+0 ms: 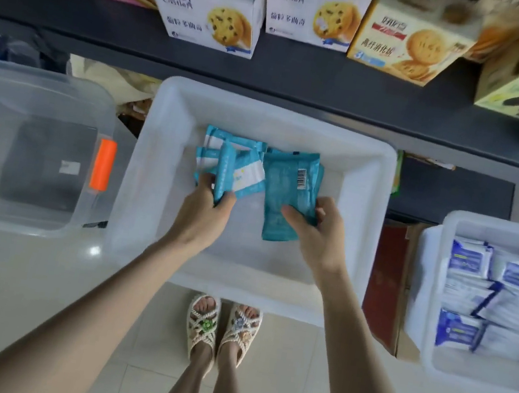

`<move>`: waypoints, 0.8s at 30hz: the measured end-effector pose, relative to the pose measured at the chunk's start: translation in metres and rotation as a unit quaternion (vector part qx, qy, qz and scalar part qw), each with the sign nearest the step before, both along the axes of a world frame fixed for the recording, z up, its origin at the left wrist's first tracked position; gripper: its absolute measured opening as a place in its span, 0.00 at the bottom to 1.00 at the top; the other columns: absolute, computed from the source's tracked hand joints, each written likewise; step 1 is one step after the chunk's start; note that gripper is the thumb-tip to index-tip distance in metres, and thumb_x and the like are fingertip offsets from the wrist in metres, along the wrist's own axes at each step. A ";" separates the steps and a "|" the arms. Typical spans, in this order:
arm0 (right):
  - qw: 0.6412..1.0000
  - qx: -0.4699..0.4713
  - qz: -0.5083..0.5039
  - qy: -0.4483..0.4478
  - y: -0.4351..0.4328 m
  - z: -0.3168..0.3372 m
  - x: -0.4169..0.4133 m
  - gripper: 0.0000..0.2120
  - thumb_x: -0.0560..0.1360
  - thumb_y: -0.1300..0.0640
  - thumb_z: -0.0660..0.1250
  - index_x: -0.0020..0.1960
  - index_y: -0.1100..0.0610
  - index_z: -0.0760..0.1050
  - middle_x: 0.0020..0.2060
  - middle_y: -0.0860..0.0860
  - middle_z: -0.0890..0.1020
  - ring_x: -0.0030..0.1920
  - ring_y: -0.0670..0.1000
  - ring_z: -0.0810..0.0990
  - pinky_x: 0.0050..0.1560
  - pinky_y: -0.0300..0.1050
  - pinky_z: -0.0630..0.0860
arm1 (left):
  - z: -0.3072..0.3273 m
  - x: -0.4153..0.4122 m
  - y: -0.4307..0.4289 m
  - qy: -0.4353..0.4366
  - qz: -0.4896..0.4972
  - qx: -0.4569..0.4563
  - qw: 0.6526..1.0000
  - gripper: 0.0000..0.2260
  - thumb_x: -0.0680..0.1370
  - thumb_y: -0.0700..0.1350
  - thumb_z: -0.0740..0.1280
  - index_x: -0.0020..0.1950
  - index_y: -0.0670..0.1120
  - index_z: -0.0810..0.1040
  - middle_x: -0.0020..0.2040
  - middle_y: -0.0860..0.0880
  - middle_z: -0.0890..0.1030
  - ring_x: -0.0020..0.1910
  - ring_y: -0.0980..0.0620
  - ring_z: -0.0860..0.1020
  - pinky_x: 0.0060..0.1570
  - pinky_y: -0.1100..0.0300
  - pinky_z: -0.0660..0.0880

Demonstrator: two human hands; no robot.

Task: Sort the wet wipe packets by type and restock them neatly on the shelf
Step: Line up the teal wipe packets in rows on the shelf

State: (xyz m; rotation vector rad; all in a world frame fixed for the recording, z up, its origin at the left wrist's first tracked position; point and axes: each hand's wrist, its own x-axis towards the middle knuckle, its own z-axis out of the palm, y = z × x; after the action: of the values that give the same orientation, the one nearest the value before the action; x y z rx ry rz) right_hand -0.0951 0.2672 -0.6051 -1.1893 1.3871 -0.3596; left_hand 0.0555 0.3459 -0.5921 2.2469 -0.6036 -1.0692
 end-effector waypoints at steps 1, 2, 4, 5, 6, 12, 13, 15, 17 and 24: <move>0.999 0.010 -0.005 -0.030 0.005 0.021 -0.004 0.13 0.69 0.59 0.75 0.42 0.54 0.69 0.39 0.53 0.80 0.41 0.54 0.80 0.40 0.52 0.76 | 0.021 -0.007 0.004 0.081 0.036 -0.016 0.996 0.03 0.80 0.44 0.60 0.53 0.49 0.69 0.43 0.51 0.76 0.41 0.49 0.76 0.40 0.58 0.69; 0.998 0.021 -0.008 -0.062 0.011 0.043 -0.009 0.12 0.71 0.63 0.73 0.44 0.55 0.70 0.40 0.53 0.81 0.40 0.51 0.81 0.40 0.50 0.77 | 0.045 -0.013 0.009 0.163 0.076 -0.037 0.983 0.04 0.80 0.44 0.61 0.54 0.52 0.71 0.45 0.51 0.77 0.43 0.51 0.75 0.41 0.58 0.72; 0.993 0.036 -0.010 -0.115 0.020 0.090 -0.015 0.10 0.72 0.65 0.71 0.49 0.58 0.71 0.42 0.52 0.82 0.39 0.46 0.82 0.39 0.42 0.78 | 0.098 -0.025 0.018 0.284 0.120 -0.075 0.948 0.07 0.80 0.51 0.59 0.57 0.54 0.74 0.51 0.50 0.78 0.46 0.53 0.75 0.39 0.60 0.73; 0.990 0.038 -0.007 -0.135 0.022 0.116 -0.016 0.11 0.73 0.65 0.70 0.51 0.59 0.72 0.44 0.53 0.82 0.41 0.46 0.82 0.41 0.42 0.79 | 0.125 -0.030 0.023 0.318 0.123 -0.093 0.936 0.11 0.80 0.56 0.56 0.56 0.55 0.74 0.49 0.51 0.78 0.44 0.54 0.74 0.37 0.60 0.71; 0.988 0.036 0.002 -0.151 0.025 0.143 -0.019 0.12 0.73 0.65 0.70 0.54 0.59 0.72 0.45 0.53 0.82 0.43 0.46 0.82 0.43 0.43 0.80 | 0.155 -0.036 0.027 0.347 0.124 -0.113 0.923 0.16 0.80 0.60 0.52 0.55 0.55 0.75 0.45 0.52 0.79 0.41 0.55 0.73 0.37 0.61 0.68; 0.975 -0.016 0.036 -0.219 0.025 0.293 -0.024 0.11 0.74 0.63 0.69 0.55 0.57 0.74 0.50 0.53 0.82 0.51 0.53 0.82 0.53 0.53 0.79 | 0.287 -0.050 0.032 0.418 0.101 -0.266 0.863 0.26 0.80 0.63 0.44 0.61 0.54 0.76 0.54 0.51 0.83 0.52 0.50 0.81 0.52 0.52 0.75; 0.973 -0.036 0.047 -0.224 0.021 0.318 -0.022 0.11 0.74 0.63 0.69 0.55 0.57 0.74 0.51 0.54 0.82 0.52 0.54 0.82 0.53 0.55 0.80 | 0.311 -0.048 0.029 0.422 0.087 -0.280 0.858 0.26 0.80 0.63 0.46 0.64 0.52 0.75 0.58 0.49 0.82 0.57 0.49 0.80 0.56 0.49 0.74; 0.966 -0.062 0.059 -0.243 0.013 0.357 -0.016 0.10 0.74 0.64 0.69 0.55 0.56 0.74 0.53 0.57 0.82 0.54 0.56 0.82 0.52 0.56 0.80 | 0.349 -0.045 0.021 0.437 0.081 -0.298 0.845 0.24 0.77 0.62 0.54 0.66 0.50 0.74 0.61 0.46 0.80 0.60 0.48 0.78 0.60 0.48 0.74; 0.956 -0.080 0.065 -0.276 0.001 0.398 -0.009 0.10 0.75 0.65 0.68 0.54 0.57 0.74 0.52 0.57 0.82 0.51 0.55 0.83 0.49 0.52 0.81 | 0.385 -0.039 0.010 0.419 0.082 -0.326 0.844 0.22 0.74 0.58 0.61 0.64 0.48 0.76 0.59 0.46 0.81 0.57 0.48 0.80 0.55 0.51 0.76; 0.938 -0.206 0.062 -0.273 -0.047 0.505 0.023 0.22 0.70 0.66 0.71 0.61 0.58 0.69 0.56 0.55 0.81 0.55 0.55 0.82 0.52 0.52 0.80 | 0.482 0.008 -0.038 0.247 0.102 -0.459 0.847 0.10 0.77 0.39 0.67 0.57 0.45 0.77 0.53 0.47 0.83 0.54 0.47 0.81 0.55 0.49 0.77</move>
State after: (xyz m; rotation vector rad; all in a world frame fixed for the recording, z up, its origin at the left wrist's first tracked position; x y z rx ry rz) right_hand -0.0726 0.2199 -0.0999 -1.3712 0.7647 -0.8512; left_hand 0.0634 0.3080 -0.1098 1.1131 -0.4815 -0.9121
